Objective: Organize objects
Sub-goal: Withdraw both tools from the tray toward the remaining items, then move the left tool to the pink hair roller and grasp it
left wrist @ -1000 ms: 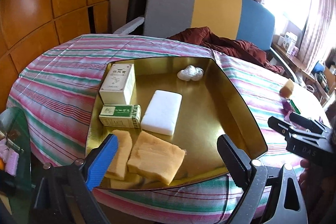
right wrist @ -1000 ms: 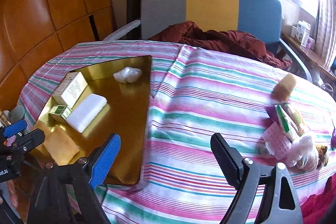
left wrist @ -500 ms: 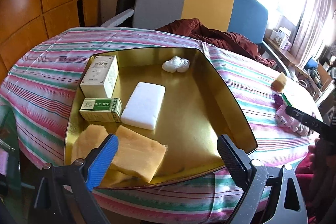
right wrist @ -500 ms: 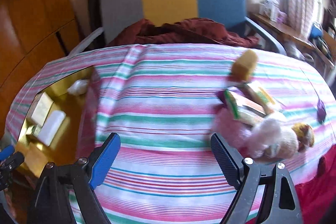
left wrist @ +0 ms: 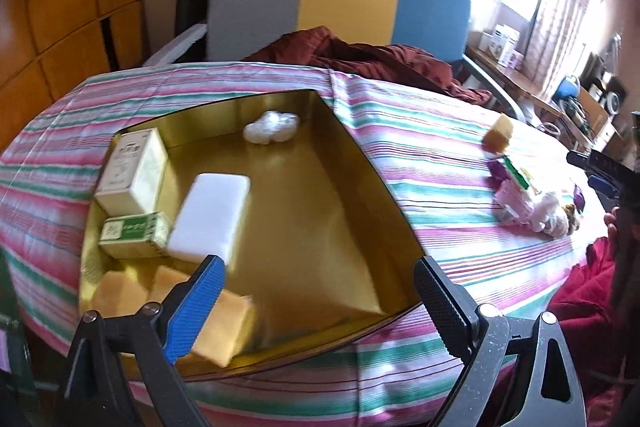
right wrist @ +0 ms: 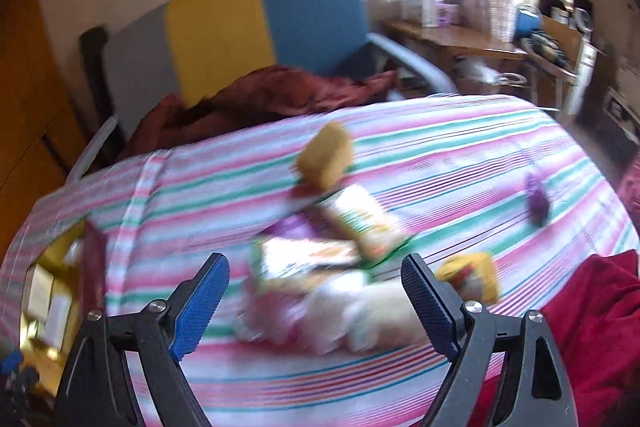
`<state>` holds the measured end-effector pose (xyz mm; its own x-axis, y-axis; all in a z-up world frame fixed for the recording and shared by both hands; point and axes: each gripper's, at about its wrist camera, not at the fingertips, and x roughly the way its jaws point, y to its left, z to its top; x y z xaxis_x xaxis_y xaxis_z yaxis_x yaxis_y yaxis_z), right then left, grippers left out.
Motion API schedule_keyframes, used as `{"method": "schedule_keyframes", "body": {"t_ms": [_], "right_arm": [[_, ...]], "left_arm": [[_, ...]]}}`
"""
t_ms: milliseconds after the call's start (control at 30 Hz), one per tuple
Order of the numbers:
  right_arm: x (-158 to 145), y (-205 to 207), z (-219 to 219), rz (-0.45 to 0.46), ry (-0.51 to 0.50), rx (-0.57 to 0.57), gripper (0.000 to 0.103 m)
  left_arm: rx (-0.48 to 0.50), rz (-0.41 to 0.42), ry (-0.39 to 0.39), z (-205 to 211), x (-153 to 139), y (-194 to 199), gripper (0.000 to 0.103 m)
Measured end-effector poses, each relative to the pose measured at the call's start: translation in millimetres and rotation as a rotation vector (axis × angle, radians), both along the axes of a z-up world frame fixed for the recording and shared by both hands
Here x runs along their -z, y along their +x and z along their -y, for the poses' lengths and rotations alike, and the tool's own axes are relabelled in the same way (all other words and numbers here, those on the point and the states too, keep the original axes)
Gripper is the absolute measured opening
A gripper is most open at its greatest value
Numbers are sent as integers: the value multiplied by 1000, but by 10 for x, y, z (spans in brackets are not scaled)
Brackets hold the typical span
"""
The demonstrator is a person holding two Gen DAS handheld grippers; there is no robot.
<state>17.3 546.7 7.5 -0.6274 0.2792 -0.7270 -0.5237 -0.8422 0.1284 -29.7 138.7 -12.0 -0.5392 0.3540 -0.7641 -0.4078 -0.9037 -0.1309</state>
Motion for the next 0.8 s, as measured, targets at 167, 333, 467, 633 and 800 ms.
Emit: {"method": "schedule_keyframes", "body": {"t_ms": [167, 333, 467, 633, 800], "right_arm": [[143, 132, -456, -14, -54, 144, 89], [274, 237, -706, -43, -186, 227, 89], [297, 252, -734, -54, -227, 226, 89], [345, 209, -720, -47, -262, 192, 89], [355, 192, -687, -51, -279, 165, 89]], "left_arm": [[64, 3, -13, -288, -22, -3, 96], [138, 5, -33, -625, -16, -13, 96], [199, 4, -43, -933, -16, -19, 96], [286, -11, -52, -1374, -16, -4, 96], [410, -14, -77, -1919, 64, 4, 96]]}}
